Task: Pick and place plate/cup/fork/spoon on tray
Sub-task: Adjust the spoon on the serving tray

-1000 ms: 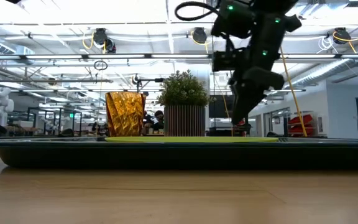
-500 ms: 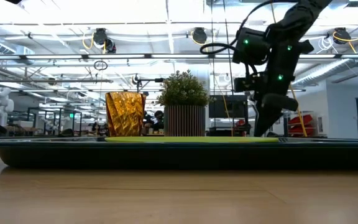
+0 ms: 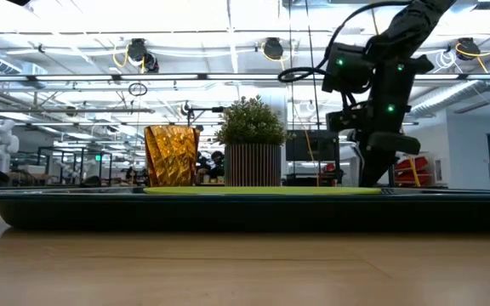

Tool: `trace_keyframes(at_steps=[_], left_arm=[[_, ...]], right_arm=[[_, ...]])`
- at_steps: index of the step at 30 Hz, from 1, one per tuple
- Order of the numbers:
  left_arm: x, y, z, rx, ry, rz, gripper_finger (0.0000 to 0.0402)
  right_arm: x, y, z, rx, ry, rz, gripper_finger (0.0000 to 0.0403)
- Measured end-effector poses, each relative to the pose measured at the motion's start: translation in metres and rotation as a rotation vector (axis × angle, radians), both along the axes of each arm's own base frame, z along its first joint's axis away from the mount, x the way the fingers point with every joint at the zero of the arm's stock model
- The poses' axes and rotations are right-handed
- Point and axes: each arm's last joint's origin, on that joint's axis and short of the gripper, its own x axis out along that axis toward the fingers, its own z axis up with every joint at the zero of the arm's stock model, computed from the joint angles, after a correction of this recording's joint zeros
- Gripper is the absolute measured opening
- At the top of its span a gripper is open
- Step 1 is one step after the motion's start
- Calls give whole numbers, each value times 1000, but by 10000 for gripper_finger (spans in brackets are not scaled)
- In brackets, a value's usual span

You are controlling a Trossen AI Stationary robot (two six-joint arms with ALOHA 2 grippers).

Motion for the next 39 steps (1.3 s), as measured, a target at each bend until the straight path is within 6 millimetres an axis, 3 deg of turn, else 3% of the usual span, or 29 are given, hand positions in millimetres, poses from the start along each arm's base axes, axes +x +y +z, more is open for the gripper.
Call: trace_keyframes(at_steps=[14, 39], left_arm=[[0, 0, 0, -2, -1, 2, 35], [0, 0, 0, 0, 0, 0, 35]], right_arm=[[-1, 3, -1, 64, 5, -22, 0], [7, 8, 2, 25, -71, 4, 0]])
